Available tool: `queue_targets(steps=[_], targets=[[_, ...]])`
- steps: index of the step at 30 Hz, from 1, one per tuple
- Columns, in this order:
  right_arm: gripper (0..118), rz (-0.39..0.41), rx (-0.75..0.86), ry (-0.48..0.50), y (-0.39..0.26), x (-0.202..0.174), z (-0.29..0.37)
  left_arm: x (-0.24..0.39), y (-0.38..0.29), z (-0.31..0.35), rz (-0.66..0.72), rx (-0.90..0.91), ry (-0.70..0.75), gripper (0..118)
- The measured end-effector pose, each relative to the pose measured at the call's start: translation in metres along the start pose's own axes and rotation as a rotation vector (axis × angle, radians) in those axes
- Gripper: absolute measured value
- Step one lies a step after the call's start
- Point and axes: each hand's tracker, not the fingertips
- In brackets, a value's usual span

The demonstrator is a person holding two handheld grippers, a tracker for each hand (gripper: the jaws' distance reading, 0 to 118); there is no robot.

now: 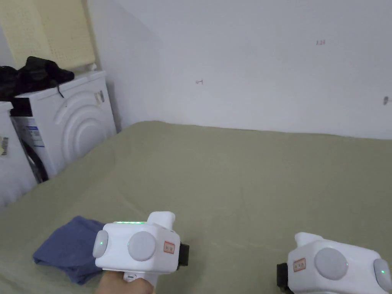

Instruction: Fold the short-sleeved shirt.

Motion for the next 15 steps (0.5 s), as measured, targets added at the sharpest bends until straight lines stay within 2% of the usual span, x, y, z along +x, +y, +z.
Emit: queue_targets(steps=[6,8,12,15], targets=[[0,-0.064,-0.002,-0.183,-0.031,0.096,0.042,0.109,-0.017,-0.024,-0.116,-0.003,-0.072,3],[0,-0.084,0.002,-0.223,-0.038,0.111,0.048,0.129,-0.027,-0.029,-0.145,0.008,-0.075,3],[0,-0.125,0.009,-0.226,-0.044,0.124,0.054,0.147,-0.033,-0.039,-0.186,-0.028,-0.077,3],[0,-0.122,0.057,-0.239,-0.040,0.122,0.063,0.142,-0.026,-0.030,-0.143,0.013,-0.058,3]])
